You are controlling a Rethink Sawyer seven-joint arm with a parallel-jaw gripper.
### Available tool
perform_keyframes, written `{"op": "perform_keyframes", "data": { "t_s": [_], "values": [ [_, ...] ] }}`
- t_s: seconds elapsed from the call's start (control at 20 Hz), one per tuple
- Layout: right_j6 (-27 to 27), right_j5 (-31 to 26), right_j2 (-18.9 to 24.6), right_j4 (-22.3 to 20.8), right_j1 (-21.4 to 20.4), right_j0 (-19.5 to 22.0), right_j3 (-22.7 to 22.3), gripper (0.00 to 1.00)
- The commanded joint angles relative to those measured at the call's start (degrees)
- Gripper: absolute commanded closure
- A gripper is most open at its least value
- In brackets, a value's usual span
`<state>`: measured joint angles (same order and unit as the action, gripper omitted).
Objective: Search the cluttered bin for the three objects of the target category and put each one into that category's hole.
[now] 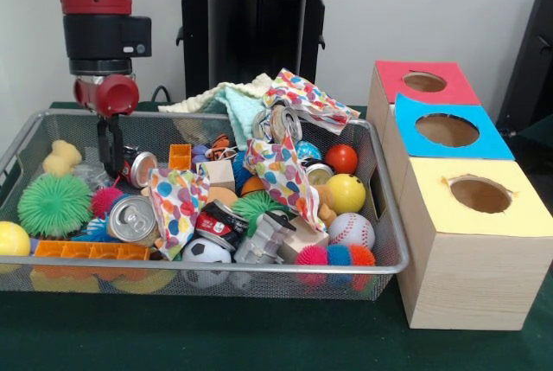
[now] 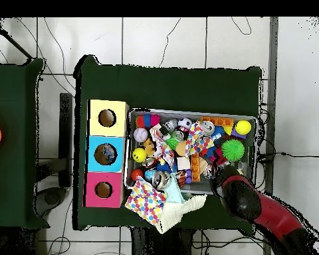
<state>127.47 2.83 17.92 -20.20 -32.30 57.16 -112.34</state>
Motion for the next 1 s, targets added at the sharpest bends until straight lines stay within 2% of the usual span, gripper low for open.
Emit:
{"op": "perform_keyframes", "data": {
  "t_s": [0.05,0.5,1.0],
  "values": [
    [4.06,1.94,3.65,0.15,5.32,-0.61,7.79,0.0],
    [3.12,0.84,2.2,-0.29,4.0,-1.29,8.71,0.0],
    [3.42,1.54,-4.38,-0.04,-1.82,-5.43,9.22,0.0]
  ]
}}
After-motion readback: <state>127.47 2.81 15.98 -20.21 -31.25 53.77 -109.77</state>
